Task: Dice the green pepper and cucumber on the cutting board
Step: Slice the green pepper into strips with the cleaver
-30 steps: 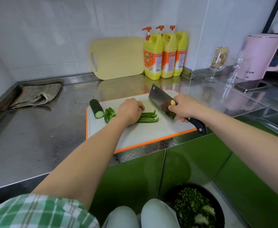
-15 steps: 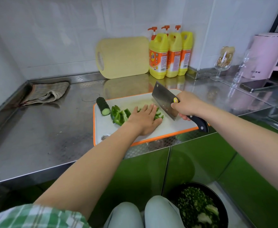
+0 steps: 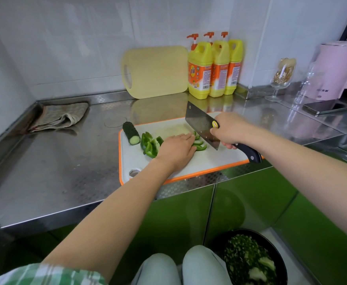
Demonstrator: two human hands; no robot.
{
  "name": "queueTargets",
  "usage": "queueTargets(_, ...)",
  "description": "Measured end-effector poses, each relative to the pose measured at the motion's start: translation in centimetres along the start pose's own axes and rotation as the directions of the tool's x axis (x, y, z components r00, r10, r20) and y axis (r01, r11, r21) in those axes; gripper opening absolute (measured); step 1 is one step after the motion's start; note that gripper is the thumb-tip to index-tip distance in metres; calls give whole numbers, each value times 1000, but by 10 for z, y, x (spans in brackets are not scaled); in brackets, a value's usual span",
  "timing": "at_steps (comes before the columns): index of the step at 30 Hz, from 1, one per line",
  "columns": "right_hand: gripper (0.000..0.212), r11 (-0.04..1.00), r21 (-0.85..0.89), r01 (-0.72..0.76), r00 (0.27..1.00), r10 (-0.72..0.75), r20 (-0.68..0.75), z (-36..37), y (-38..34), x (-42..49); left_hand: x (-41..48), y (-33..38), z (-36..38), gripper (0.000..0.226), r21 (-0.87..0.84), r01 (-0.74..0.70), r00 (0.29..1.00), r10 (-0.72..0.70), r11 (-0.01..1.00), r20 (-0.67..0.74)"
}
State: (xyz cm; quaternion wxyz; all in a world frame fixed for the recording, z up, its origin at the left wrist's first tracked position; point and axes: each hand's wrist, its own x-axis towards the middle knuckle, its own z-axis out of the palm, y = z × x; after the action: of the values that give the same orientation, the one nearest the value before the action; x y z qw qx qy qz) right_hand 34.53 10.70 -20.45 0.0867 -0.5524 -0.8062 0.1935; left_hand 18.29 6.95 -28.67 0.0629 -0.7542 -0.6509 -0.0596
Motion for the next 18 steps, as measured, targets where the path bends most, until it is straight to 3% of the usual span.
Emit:
queueTargets(14, 30, 991, -132, -5, 1000, 6, 8, 1, 1, 0, -3, -8, 4, 48, -143, -28, 997, 17, 989, -80)
queueTargets(18, 19, 980, -198, -17, 1000, 19, 11, -2, -3, -1, -3, -8, 4, 47, -150, -38, 995, 23, 988, -100)
